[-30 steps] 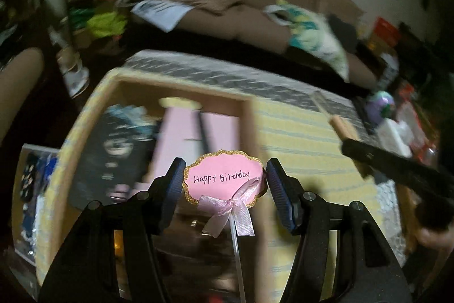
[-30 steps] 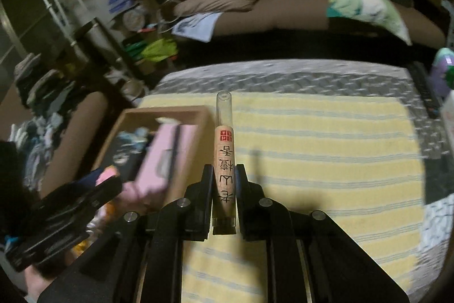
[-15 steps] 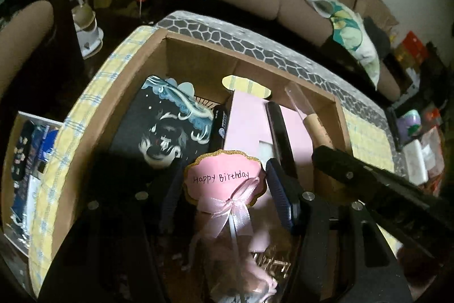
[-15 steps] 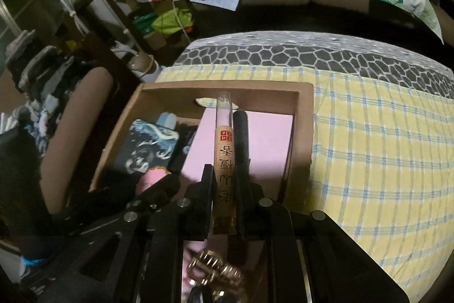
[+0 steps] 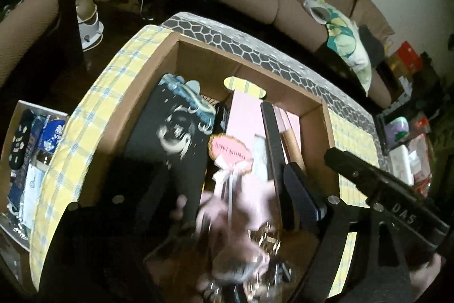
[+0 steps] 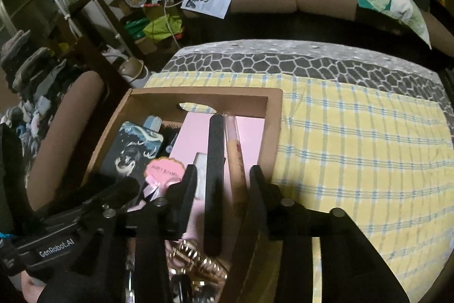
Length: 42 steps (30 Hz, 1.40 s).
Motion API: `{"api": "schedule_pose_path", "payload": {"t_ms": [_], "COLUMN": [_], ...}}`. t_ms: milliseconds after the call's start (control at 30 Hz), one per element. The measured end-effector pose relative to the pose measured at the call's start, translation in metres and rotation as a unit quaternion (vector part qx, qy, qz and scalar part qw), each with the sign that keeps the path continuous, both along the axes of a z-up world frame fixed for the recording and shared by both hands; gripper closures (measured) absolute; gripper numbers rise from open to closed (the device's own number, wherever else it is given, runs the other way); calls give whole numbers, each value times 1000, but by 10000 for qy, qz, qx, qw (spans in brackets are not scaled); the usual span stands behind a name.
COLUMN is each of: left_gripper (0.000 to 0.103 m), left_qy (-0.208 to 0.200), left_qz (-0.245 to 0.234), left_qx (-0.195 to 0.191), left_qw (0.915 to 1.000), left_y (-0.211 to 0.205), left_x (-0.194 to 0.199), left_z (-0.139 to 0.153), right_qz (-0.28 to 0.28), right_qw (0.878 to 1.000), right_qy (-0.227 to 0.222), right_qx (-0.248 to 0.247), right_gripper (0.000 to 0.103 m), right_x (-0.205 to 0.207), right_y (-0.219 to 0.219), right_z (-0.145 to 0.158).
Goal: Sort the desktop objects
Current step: 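Carry the wooden tube and pink lollipop into the box and open both tools, then withdraw both tools from the box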
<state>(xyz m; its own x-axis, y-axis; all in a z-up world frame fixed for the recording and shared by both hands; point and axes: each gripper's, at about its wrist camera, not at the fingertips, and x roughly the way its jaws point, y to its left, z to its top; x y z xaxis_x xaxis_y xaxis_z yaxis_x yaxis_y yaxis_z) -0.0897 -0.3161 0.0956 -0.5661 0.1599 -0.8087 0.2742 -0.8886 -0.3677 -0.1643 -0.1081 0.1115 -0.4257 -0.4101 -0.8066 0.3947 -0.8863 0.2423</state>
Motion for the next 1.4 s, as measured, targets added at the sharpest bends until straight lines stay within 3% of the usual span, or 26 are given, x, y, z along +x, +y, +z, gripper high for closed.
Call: {"api": "schedule_pose_path", "payload": {"t_ms": [267, 367, 433, 467, 733, 1067, 1233, 1400], "left_gripper": [20, 20, 10, 1, 0, 0, 0, 0], "left_qy": [55, 67, 100, 151, 264, 482, 622, 566], "left_qz": [-37, -63, -75, -84, -307, -564, -614, -614], "left_qx": [-356, -491, -554, -558, -780, -1027, -1142, -1255], "left_qw": [9993, 9988, 9984, 9983, 9961, 9919, 9896, 9886], "left_y": [2, 3, 4, 5, 28, 79, 106, 127], "left_x": [48, 65, 78, 86, 134, 190, 218, 237], "left_z": [28, 36, 41, 44, 55, 57, 42, 12], "right_qz": [16, -108, -189, -209, -252, -616, -893, -1179], "right_qw": [9996, 9993, 9988, 9986, 9956, 9935, 9901, 9864], "right_qy": [167, 242, 311, 324, 507, 622, 727, 671], "right_qx": [220, 271, 319, 358, 741, 728, 802, 923], "right_gripper": [33, 14, 1, 0, 0, 0, 0, 0], "right_x": [44, 63, 77, 83, 134, 192, 223, 249], "right_y": [7, 12, 17, 18, 34, 80, 110, 138], "right_z": [16, 20, 22, 22, 24, 20, 8, -22]}}
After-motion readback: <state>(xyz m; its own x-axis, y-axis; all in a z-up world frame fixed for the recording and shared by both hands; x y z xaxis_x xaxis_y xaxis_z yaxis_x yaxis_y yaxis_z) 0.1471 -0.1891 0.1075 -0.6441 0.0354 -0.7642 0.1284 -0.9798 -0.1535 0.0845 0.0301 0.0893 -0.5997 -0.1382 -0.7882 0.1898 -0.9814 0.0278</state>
